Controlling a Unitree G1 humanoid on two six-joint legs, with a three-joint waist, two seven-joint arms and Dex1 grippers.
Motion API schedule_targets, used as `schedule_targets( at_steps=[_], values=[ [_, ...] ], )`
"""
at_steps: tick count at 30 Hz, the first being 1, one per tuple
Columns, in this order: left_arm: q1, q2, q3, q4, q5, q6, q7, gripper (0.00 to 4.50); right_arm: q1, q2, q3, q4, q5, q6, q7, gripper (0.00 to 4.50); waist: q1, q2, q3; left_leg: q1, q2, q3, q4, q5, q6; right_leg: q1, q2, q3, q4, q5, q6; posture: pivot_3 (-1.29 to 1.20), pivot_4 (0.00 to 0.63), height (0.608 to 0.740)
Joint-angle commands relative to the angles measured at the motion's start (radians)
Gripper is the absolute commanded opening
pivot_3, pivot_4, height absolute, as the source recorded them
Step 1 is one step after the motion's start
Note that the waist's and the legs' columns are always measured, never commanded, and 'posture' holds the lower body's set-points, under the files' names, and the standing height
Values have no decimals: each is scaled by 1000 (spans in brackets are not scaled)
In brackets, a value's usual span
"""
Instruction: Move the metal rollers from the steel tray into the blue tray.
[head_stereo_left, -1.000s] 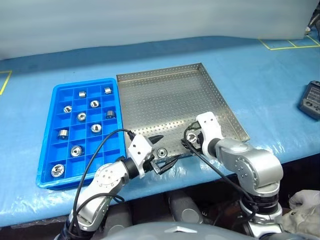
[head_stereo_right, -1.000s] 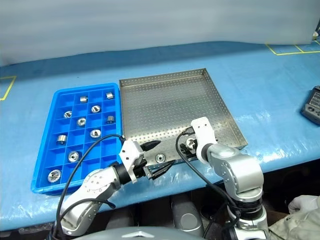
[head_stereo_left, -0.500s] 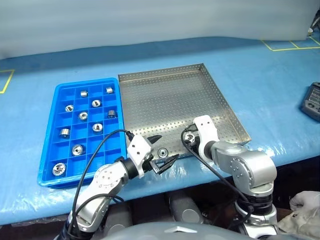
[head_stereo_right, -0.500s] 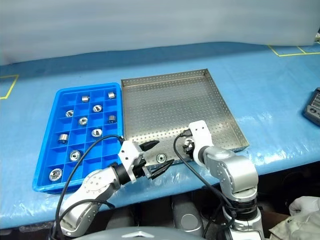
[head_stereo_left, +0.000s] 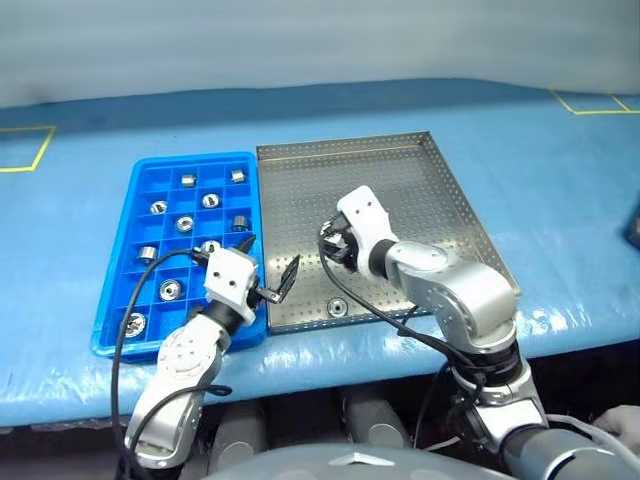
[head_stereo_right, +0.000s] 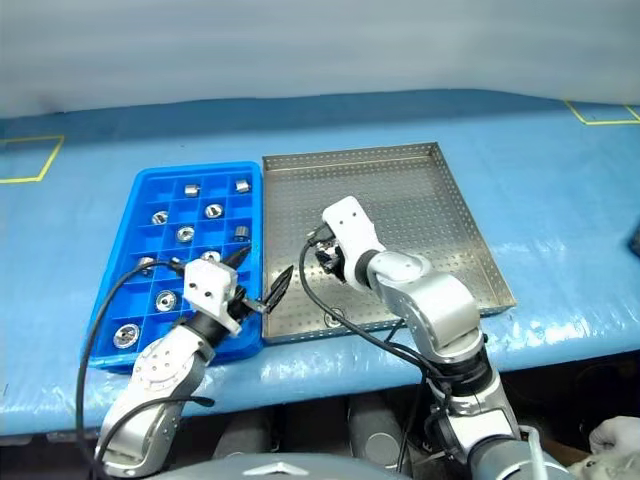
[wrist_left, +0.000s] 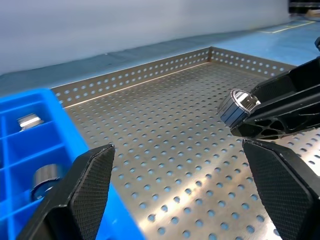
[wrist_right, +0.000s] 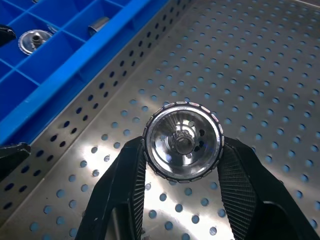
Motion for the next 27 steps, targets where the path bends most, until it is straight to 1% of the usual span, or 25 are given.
schedule_targets(
  at_steps=[1, 7, 10, 14, 18, 20, 26, 27],
  values=[
    [52, -6, 20, -96, 15, -19, 30, 4500, -56, 26, 48, 30, 14, -89, 43, 1690, 25, 0, 0, 0, 0, 0, 0, 0, 0, 0, 0, 0, 0, 0, 0, 202, 150, 740],
    [185, -15, 36, -187, 29, -26, 74, 4500, -104, 56, 125, 132, 8, -188, 107, 1690, 87, 0, 0, 0, 0, 0, 1, 0, 0, 0, 0, -1, 0, -1, -1, 317, 150, 740],
    [248, -22, 37, -221, 35, -32, 91, 4500, -113, 62, 153, 167, 8, -215, 138, 1690, 118, 0, 0, 0, 0, 0, 1, 0, 0, 0, 0, -2, 0, -3, -5, 357, 150, 740],
    [305, -33, 27, -247, 47, -38, 106, 4500, -110, 61, 187, 208, 4, -237, 171, 1690, 146, 0, 0, 0, 0, 0, 1, 0, 0, 0, 0, -2, 0, -5, -8, 394, 150, 740],
    [318, -38, 14, -252, 53, -41, 111, 4500, -104, 42, 215, 233, -4, -237, 194, 1690, 170, 0, 0, 0, 0, 0, 1, 0, 0, 0, 0, -2, 0, -5, -8, 399, 150, 740],
    [318, -38, 5, -249, 52, -42, 106, 4500, -102, 27, 223, 233, -12, -234, 199, 2444, 179, 0, 0, 0, 0, 0, 1, 0, 0, 0, 0, -2, 0, -5, -8, 390, 150, 740],
    [299, -28, -17, -233, 32, -39, 77, 4500, -85, -13, 189, 185, -4, -197, 189, 4400, 184, 0, 0, 0, 0, 0, 1, 0, 0, -1, 0, -2, -1, -5, -8, 334, 150, 740],
    [294, -26, -20, -229, 30, -40, 72, 4500, -82, -20, 178, 172, -2, -190, 184, 4458, 184, 0, 0, 0, 0, 0, 1, 0, 0, 0, -1, -2, -1, -5, -8, 308, 150, 740]
  ],
)
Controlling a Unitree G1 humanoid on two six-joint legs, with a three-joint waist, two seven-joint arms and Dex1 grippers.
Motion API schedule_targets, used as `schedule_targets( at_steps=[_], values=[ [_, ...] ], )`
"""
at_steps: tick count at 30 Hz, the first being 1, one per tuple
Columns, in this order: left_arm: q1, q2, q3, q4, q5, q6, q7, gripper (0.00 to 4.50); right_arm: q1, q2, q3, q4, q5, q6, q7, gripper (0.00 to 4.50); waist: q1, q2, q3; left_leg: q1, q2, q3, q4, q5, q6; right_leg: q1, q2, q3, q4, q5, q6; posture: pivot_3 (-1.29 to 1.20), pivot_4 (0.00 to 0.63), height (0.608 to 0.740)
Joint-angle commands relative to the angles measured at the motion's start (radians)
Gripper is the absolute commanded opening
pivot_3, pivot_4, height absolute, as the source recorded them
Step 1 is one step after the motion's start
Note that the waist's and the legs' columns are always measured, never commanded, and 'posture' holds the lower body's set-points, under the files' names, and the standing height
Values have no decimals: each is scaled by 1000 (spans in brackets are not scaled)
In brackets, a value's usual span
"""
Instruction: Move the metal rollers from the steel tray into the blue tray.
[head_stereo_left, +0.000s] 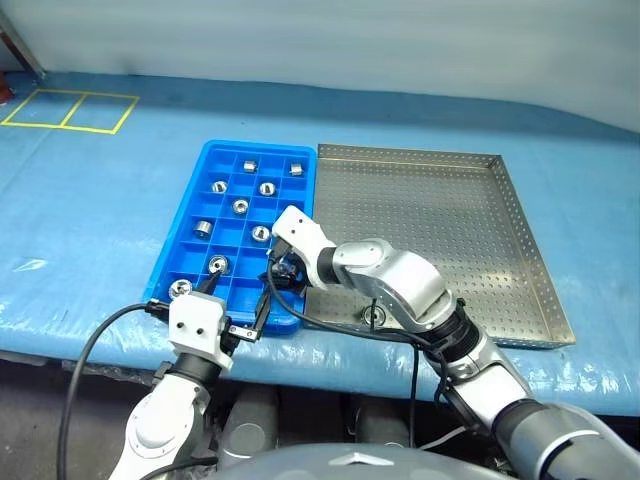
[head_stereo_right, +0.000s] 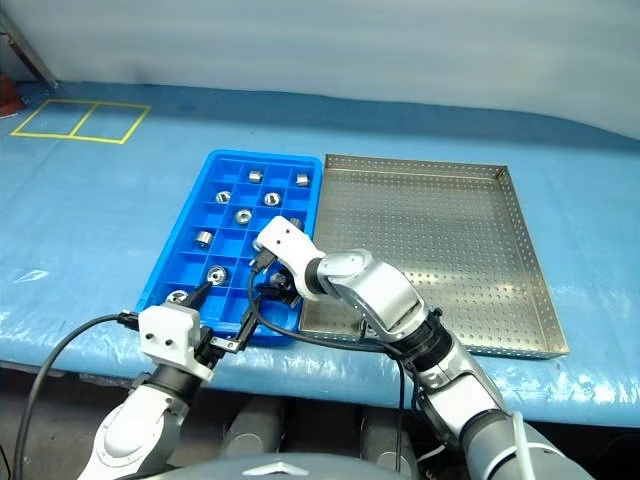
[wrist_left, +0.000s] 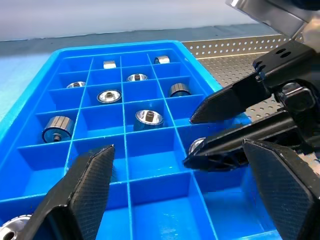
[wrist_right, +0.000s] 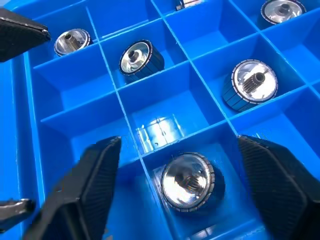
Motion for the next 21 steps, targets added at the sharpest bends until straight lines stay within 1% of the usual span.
schedule_targets(
  at_steps=[1, 6, 10, 13, 15, 21],
  values=[
    [-15, 10, -16, -25, -12, -16, -26, 4500, 15, -26, -61, -70, 4, 36, -15, 4458, -1, 0, 0, 0, 0, 0, 0, 0, 0, 0, 0, 0, 0, 0, 0, 291, 150, 740],
    [-70, 30, -32, 14, -39, -7, -81, 4500, 26, -60, -175, -168, -8, 139, -87, 4458, -14, 0, 0, 0, 0, 1, 1, 0, 0, 0, 0, 1, 0, 0, 0, 191, 150, 740],
    [-137, 47, -50, 57, -72, 6, -132, 4500, 51, -31, -301, -257, -8, 331, -169, 4458, -50, 0, 0, 0, 0, 2, 1, 0, 0, -1, 0, 1, 0, 0, 0, 100, 150, 740],
    [-189, 63, -65, 92, -92, 17, -176, 4500, 90, -16, -353, -345, -3, 479, -203, 4458, -80, 1, -1, -1, 1, 2, 0, 0, 0, -1, 0, 1, 0, 0, 0, 27, 150, 740],
    [-218, 72, -71, 111, -105, 24, -198, 4500, 120, -10, -374, -375, 7, 506, -227, 4458, -105, 1, -1, -1, 1, 2, 0, 0, 0, -1, 0, 1, 0, 0, 0, -3, 150, 740],
    [-286, 80, -83, 168, -130, 30, -249, 4500, 207, -19, -416, -439, 93, 509, -282, 4458, -181, 1, -1, 0, 1, 2, 1, 0, 0, 0, 0, 1, 2, 1, 1, -84, 150, 740]
  ],
)
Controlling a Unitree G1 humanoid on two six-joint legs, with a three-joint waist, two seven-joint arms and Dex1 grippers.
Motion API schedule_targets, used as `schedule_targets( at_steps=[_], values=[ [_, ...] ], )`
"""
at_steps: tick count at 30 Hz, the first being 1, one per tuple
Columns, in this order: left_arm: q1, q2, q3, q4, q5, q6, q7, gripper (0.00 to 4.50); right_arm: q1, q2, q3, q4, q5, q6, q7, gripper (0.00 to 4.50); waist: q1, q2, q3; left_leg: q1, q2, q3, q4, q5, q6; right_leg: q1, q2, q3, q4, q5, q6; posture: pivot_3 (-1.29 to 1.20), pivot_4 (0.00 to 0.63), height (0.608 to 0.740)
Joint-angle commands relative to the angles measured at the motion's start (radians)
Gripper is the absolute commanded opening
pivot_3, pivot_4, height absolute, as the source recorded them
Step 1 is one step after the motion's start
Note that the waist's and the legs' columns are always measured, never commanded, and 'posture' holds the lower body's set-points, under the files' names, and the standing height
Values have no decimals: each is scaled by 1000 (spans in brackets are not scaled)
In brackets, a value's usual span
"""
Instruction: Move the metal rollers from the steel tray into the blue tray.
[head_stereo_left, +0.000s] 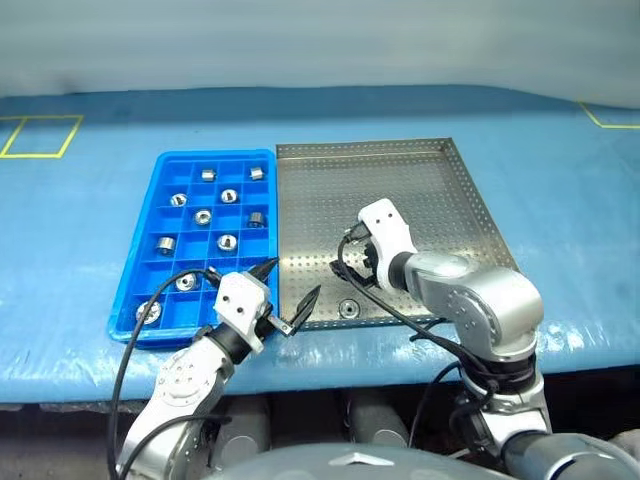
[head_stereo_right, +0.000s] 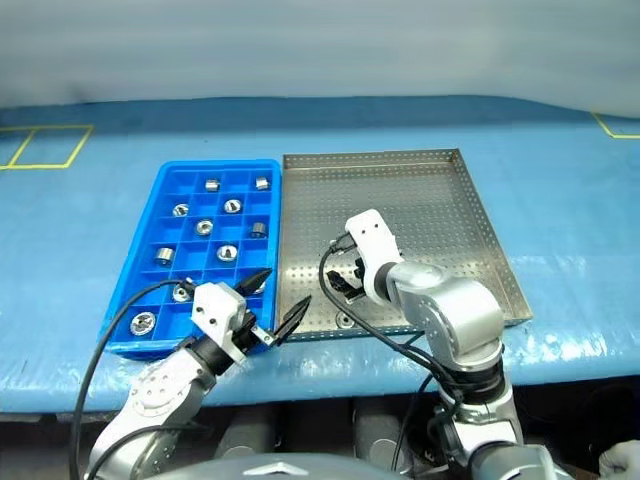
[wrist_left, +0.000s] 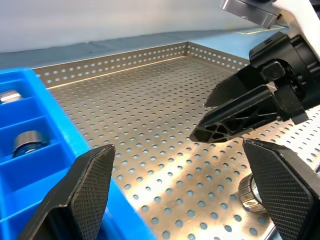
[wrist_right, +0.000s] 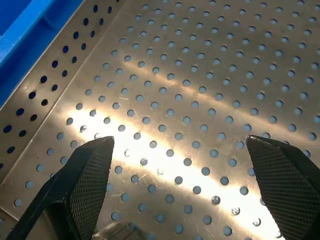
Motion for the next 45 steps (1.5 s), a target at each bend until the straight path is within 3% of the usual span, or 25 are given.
schedule_targets(
  at_steps=[1, 11, 20, 30, 33, 42, 45],
  values=[
    [-23, 4, -14, 5, -27, -2, -30, 4500, 24, -5, -31, -64, 68, 10, -33, 4458, -22, 0, 0, 0, 0, 0, 0, 0, 0, 0, 0, 0, 0, 0, 0, -95, 150, 740],
    [-25, -11, 8, 32, 4, -80, -9, 4500, 88, -51, -31, -64, 353, 10, -150, 4458, -72, 0, 0, 0, 0, 0, 1, 0, 0, 1, 1, 1, 1, 3, 5, -75, 150, 740],
    [43, 1, 57, -6, 30, -108, 31, 4500, 57, -101, -5, 29, 632, 10, -314, 4458, -60, 0, 0, 0, 0, -1, 1, 0, 0, 2, 1, 1, 0, 2, 4, -7, 150, 740],
    [71, -3, 55, -36, 38, -104, 52, 4500, 48, -164, 65, 108, 758, 10, -462, 4458, -39, -1, -1, 1, -1, -1, 2, 0, 0, 3, 1, 1, -1, 2, 3, 28, 150, 740],
    [72, -5, 53, -41, 40, -102, 56, 4500, 35, -174, 74, 123, 778, 10, -488, 3886, -31, -1, -1, 1, 0, -1, 2, 0, 0, 3, 1, 1, -1, 2, 3, 32, 150, 740],
    [72, -3, 52, -49, 43, -101, 65, 4500, -6, -184, 84, 163, 819, 10, -525, 977, -2, -1, -2, 1, -1, -1, 2, 0, 1, 4, 0, 1, -2, 2, 3, 57, 150, 740],
    [69, -2, 53, -47, 44, -102, 66, 4500, -22, -183, 85, 166, 812, 10, -526, 798, 1, -2, -2, 1, 0, -1, 2, 0, 1, 3, 1, 1, -2, 2, 3, 61, 150, 740]
  ],
)
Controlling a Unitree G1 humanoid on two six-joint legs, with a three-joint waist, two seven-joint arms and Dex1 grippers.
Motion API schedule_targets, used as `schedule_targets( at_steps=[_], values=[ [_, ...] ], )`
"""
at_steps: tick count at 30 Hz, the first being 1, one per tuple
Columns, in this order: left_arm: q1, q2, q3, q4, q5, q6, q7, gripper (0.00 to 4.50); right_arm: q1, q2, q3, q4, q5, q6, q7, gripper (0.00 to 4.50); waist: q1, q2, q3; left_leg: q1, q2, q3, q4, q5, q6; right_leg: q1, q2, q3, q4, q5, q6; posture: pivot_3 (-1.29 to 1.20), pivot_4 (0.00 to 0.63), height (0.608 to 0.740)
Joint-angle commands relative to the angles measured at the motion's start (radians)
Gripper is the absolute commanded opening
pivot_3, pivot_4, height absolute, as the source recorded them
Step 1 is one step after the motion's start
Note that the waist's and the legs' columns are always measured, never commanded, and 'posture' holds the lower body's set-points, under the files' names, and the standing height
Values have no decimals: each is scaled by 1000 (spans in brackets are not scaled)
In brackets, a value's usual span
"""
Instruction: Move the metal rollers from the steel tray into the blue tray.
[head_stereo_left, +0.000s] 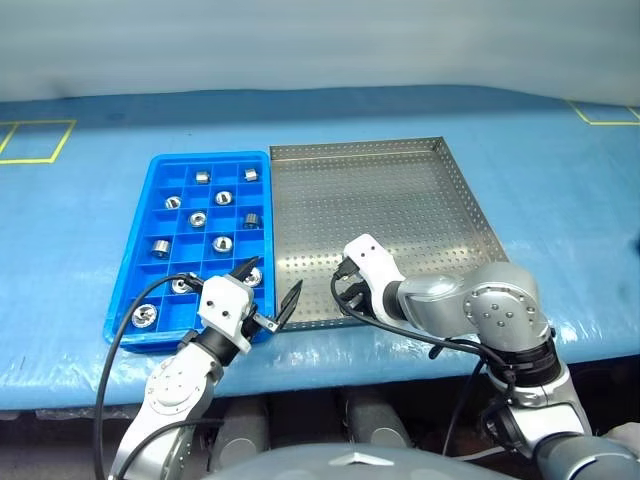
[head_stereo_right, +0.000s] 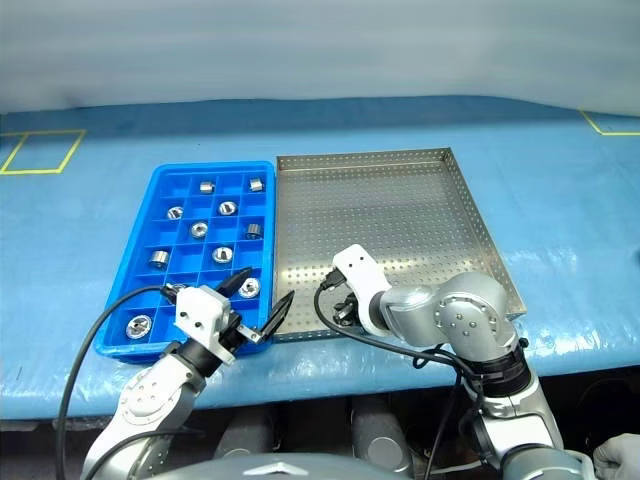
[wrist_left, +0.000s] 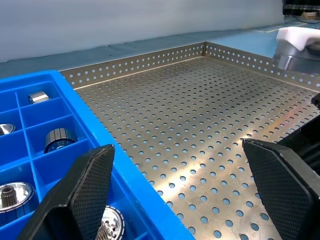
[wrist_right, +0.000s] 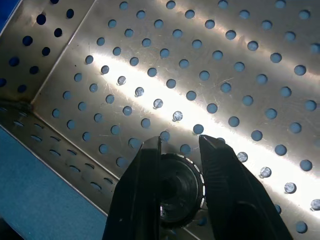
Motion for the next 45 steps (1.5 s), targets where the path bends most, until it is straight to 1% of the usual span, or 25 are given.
schedule_targets(
  at_steps=[1, 7, 10, 15, 18, 23, 27, 31, 36, 40, 45],
  values=[
    [-6, 1, 2, -43, 6, -21, 1, 4500, -15, -2, 14, 1, 8, 12, 4, 798, 0, 0, 0, 0, 0, 0, 0, 0, 0, 0, 0, 0, 0, 0, 0, 63, 150, 740],
    [-11, 5, 9, -42, 6, -22, 0, 4500, -66, 4, 16, -42, -100, 5, 59, 798, 1, 0, 0, 0, 0, 0, 0, 0, 0, 0, 0, 0, 0, 0, 0, 67, 150, 740],
    [-13, 8, 11, -42, 4, -20, -2, 4500, -93, -30, 37, -53, -157, -16, 120, 798, 2, 0, 0, -1, 0, 0, 0, 0, 0, -1, 0, 0, 0, 0, 0, 65, 150, 740],
    [-16, 9, 12, -38, 3, -20, -4, 4500, -133, -70, 37, -36, -256, -58, 203, 798, 5, 0, 0, -1, 0, 0, 0, 0, 0, -1, 0, 0, 0, 0, 0, 63, 150, 740],
    [-18, 9, 13, -36, 2, -20, -5, 4500, -153, -65, 30, -25, -310, -79, 242, 798, 5, 0, 0, -1, 0, 0, 0, 0, 0, -1, 0, 0, 0, 0, 0, 70, 150, 740],
    [-9, -11, 26, -35, 15, -38, 25, 4500, -187, -44, 64, -1, -409, -155, 296, 798, 6, 0, 0, -1, 0, 1, 0, 0, 0, -1, 0, 0, 0, 0, 0, 90, 150, 740],
    [12, -61, 88, -45, 49, -73, 112, 4500, -235, 11, 122, 44, -492, -278, 359, 798, 9, 0, 0, -1, 0, 1, 0, 0, 0, -1, 0, 0, 0, 1, 2, 143, 150, 740],
    [50, -84, 138, -77, 65, -88, 156, 4500, -268, 61, 187, 115, -576, -406, 431, 798, 24, 0, 0, -1, 1, -1, 0, 0, 0, -1, 1, -1, 1, 2, 2, 213, 150, 740],
    [148, -111, 167, -142, 76, -103, 189, 4500, -305, 144, 247, 223, -674, -571, 524, 798, 63, 0, 1, -1, 0, 0, -1, 0, 0, -2, 0, -1, 0, 2, 1, 306, 150, 740],
    [238, -135, 181, -189, 61, -129, 193, 4500, -326, 208, 252, 285, -712, -621, 579, 798, 95, 0, 1, -1, 1, 0, -1, 0, 0, -2, 0, -2, 0, 0, -2, 370, 150, 740],
    [390, -158, 199, -235, 47, -199, 188, 4500, -310, 268, 274, 294, -724, -638, 645, 798, 133, -1, 1, -1, 0, 1, -2, 0, 0, -4, -1, -2, 0, -1, -3, 418, 150, 740]
  ],
)
